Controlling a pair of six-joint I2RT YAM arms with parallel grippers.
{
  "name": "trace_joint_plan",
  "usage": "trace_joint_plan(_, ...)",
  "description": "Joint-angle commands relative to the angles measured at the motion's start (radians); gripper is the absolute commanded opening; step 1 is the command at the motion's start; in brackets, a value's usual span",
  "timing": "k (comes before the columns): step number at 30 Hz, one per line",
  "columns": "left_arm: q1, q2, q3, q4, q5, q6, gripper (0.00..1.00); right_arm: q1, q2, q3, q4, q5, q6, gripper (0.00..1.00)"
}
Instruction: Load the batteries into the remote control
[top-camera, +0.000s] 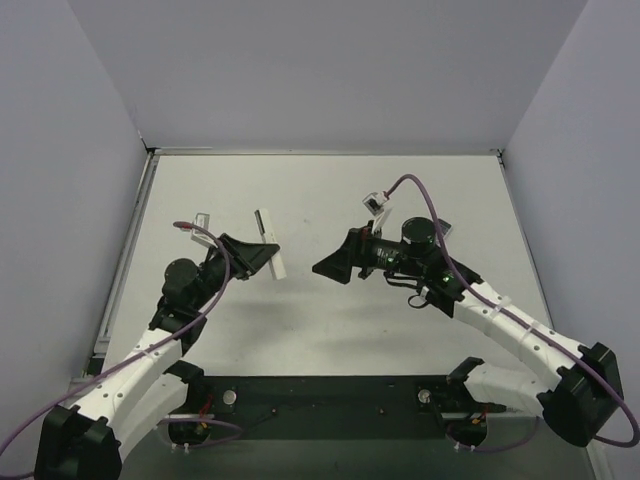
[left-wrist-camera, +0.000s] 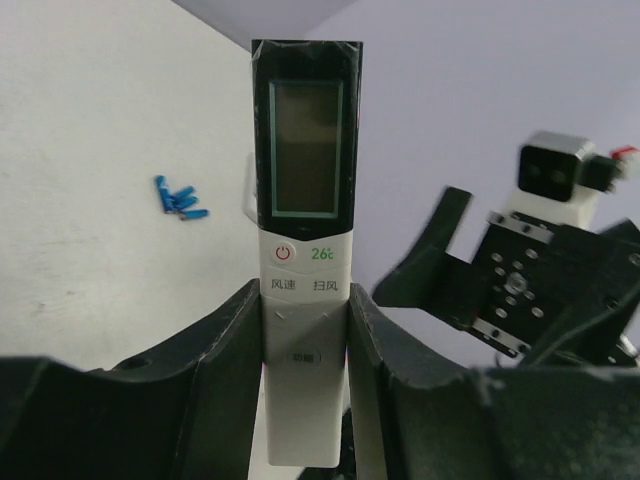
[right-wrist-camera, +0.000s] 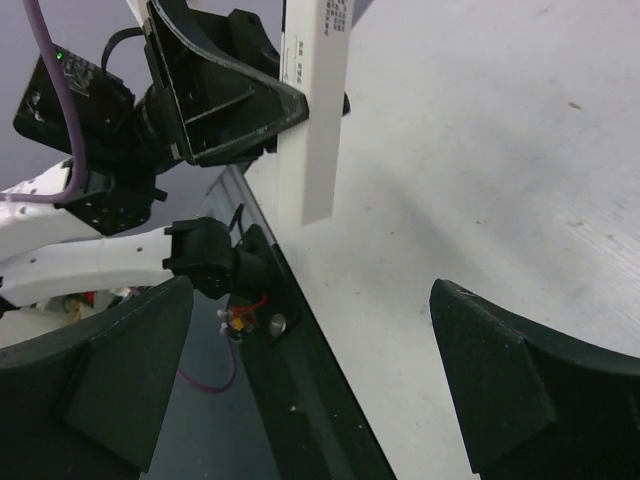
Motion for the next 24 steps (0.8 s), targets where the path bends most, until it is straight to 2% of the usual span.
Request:
trace_joint_plan(1, -0.121, -0.041, -0.048, 0.312, -0.065, -0.119, 0.08, 0.025, 0.084, -0.013, 0.351, -0.155, 0.162, 1.0)
trace_joint_plan(5, -0.22, -0.025, -0.057, 0.399, -0.131, -0.123, 0.08, 0.048, 0.156, -0.009, 0.519, -0.215, 0.248, 0.98)
trace_joint_plan(7, -0.254, -0.007, -0.071, 0.476, -0.158, -0.133, 0.08, 0.056, 0.193, 0.002, 0.543, -0.241, 0.267, 0.95)
trace_joint_plan(10, -0.269, 0.013, -0.08, 0.559, -0.172, -0.162, 0.08, 0.068, 0.227, -0.001, 0.599, -0.274, 0.301, 0.9)
trace_joint_plan(14, -0.279, 0.024, -0.079, 0.588, -0.179, -0.176, 0.08, 0.076, 0.254, -0.009, 0.672, -0.31, 0.346, 0.82)
trace_joint_plan(20, -0.291, 0.014, -0.086, 0.617, -0.188, -0.18, 0.08, 0.084, 0.282, -0.009, 0.723, -0.345, 0.374, 0.54)
trace_joint_plan(23, -0.293, 0.004, -0.083, 0.603, -0.185, -0.174, 0.09, 0.085, 0.29, -0.009, 0.732, -0.354, 0.379, 0.35)
trace_joint_plan(24, -0.293, 0.002, -0.085, 0.6, -0.183, -0.172, 0.09, 0.085, 0.288, -0.01, 0.731, -0.356, 0.376, 0.23)
